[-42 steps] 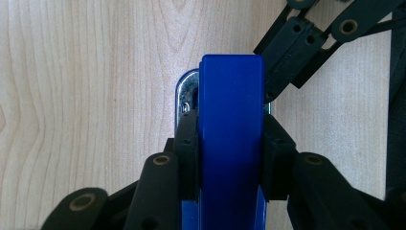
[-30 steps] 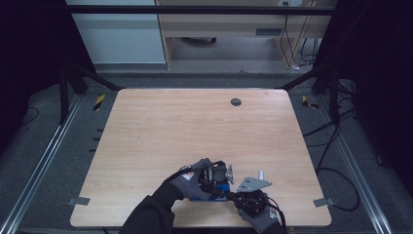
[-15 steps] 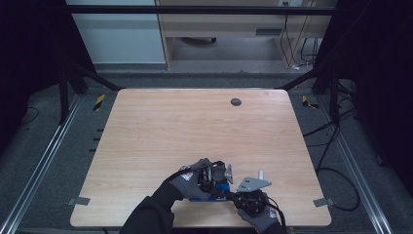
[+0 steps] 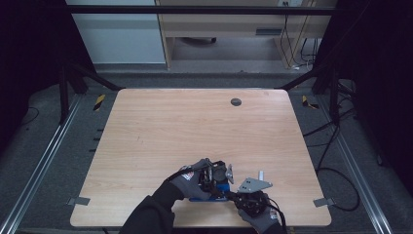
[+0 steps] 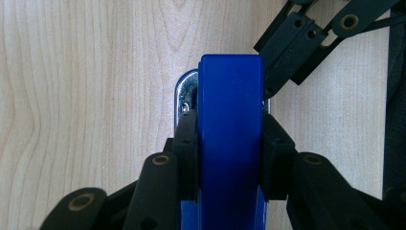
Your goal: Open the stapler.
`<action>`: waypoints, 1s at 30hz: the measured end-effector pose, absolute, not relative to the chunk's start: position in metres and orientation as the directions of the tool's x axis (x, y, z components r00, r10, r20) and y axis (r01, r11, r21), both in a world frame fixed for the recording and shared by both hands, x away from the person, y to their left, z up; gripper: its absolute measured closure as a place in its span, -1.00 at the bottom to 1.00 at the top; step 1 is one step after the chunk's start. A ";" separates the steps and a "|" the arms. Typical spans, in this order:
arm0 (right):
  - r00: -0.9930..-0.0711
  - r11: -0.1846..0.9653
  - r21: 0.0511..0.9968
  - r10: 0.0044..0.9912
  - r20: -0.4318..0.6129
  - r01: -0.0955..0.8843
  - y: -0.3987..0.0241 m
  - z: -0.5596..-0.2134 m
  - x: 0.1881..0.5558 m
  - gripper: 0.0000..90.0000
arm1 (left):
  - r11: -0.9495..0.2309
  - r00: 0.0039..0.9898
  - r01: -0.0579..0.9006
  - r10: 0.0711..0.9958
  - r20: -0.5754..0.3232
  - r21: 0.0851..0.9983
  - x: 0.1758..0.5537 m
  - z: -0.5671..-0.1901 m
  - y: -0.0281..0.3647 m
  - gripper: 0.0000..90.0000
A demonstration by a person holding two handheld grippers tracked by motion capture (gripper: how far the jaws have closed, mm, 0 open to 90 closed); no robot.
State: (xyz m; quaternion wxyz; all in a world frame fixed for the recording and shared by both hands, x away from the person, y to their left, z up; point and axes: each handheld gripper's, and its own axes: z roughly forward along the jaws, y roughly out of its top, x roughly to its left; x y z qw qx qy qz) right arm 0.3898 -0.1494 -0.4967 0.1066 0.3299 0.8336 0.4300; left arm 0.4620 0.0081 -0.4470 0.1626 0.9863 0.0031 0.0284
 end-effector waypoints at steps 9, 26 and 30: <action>-0.757 0.404 0.784 0.642 0.124 0.471 -0.152 -0.497 0.391 1.00 | -0.947 0.998 -0.010 0.013 0.069 0.322 0.460 -0.446 0.008 0.46; -0.753 0.400 0.787 0.647 0.120 0.470 -0.152 -0.497 0.391 1.00 | -0.941 0.999 0.000 0.019 0.051 0.338 0.462 -0.447 0.011 0.46; -0.754 0.406 0.785 0.647 0.115 0.469 -0.152 -0.497 0.391 1.00 | -0.938 0.999 0.006 0.025 0.048 0.348 0.462 -0.447 0.012 0.46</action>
